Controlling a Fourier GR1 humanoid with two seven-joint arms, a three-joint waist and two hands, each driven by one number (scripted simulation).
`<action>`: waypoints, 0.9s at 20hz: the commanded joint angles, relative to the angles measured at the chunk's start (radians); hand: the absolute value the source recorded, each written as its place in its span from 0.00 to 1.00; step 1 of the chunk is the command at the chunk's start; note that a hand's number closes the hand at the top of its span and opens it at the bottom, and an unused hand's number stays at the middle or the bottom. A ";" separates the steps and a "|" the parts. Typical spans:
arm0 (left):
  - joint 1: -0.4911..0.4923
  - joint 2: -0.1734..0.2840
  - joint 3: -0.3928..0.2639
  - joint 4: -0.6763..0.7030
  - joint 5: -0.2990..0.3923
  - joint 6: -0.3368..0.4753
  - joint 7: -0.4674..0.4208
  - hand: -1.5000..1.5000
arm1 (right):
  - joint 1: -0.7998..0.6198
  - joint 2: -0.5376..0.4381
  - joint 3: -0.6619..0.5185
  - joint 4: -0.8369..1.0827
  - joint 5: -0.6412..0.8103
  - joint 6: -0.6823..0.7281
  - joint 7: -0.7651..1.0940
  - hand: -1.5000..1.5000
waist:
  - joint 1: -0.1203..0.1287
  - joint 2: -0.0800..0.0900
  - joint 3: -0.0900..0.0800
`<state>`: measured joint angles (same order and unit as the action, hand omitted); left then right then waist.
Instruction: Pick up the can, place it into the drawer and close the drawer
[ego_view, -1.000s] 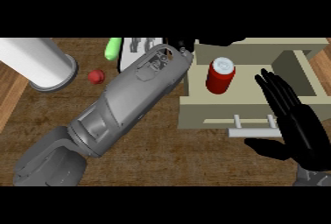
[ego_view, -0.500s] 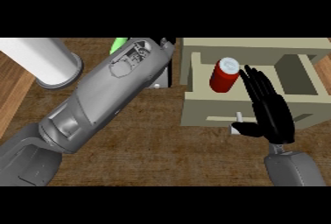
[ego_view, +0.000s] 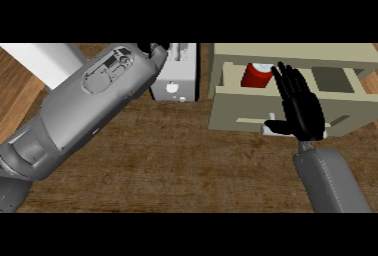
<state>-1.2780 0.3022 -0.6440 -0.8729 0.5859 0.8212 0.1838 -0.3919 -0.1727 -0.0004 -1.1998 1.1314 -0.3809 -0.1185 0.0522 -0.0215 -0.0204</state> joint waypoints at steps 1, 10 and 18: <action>0.048 0.064 0.002 -0.076 -0.013 -0.011 0.027 0.00 | -0.055 0.008 -0.027 0.201 0.035 -0.052 0.003 0.00 | 0.008 0.024 0.021; 0.149 0.148 0.008 -0.216 -0.027 -0.036 0.077 0.00 | -0.266 0.043 -0.109 0.470 0.073 -0.243 0.018 0.00 | 0.025 0.031 0.022; 0.251 0.178 0.012 -0.321 -0.050 -0.040 0.087 0.00 | -0.478 0.020 -0.181 0.724 0.091 -0.374 0.016 0.00 | 0.033 0.041 0.023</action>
<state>-1.0792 0.4516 -0.6420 -1.1393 0.5383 0.7964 0.2700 -0.8075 -0.1828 -0.1610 -0.5994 1.2184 -0.6809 -0.1029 0.0712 0.0049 -0.0075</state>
